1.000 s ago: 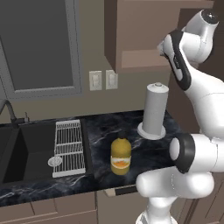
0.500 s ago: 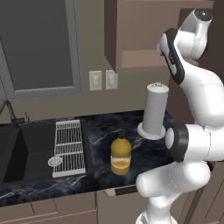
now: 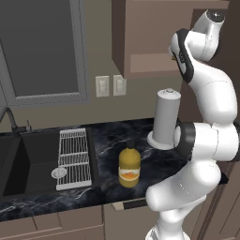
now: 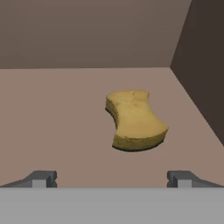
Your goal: Open the cabinet. Pick the sponge and place it next to the sink. Then close the cabinet.
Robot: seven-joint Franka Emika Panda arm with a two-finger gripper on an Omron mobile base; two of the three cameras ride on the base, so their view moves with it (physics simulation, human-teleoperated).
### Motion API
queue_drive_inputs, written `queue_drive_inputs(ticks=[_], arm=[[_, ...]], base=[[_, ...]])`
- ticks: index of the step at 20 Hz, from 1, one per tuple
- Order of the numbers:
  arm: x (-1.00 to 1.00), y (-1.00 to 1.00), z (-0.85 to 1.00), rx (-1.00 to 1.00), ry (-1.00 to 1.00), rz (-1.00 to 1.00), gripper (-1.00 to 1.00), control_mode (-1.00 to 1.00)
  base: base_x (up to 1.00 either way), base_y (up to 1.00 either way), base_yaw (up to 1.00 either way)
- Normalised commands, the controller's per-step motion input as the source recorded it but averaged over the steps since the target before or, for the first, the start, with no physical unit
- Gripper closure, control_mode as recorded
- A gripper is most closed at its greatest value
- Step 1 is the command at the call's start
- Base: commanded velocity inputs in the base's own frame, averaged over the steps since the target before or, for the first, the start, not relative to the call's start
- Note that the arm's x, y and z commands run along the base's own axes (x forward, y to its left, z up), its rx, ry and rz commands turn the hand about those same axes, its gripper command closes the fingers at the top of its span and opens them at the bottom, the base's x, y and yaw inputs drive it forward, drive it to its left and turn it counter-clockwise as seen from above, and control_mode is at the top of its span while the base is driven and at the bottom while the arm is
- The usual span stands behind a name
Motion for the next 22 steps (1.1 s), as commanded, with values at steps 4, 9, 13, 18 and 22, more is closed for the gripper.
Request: queue_drive_inputs(ticks=[4, 9, 13, 18, 22], arm=[[0.34, -0.11, -0.17, 0.0, 0.0, 0.0, -1.0, -1.0], [0.28, -0.11, -0.04, 0.0, 0.0, 0.0, -1.0, -1.0], [0.27, -0.11, 0.0, 0.0, 0.0, 0.0, -1.0, -1.0], [0.19, -0.04, 0.0, 0.0, 0.0, 0.0, -1.0, -1.0], [0.14, -0.1, 0.0, 0.0, 0.0, 0.0, -1.0, -1.0]], base=[[0.0, 0.0, 0.0], [0.0, 0.0, 0.0], [0.0, 0.0, 0.0], [0.0, 0.0, 0.0], [0.0, 0.0, 0.0]])
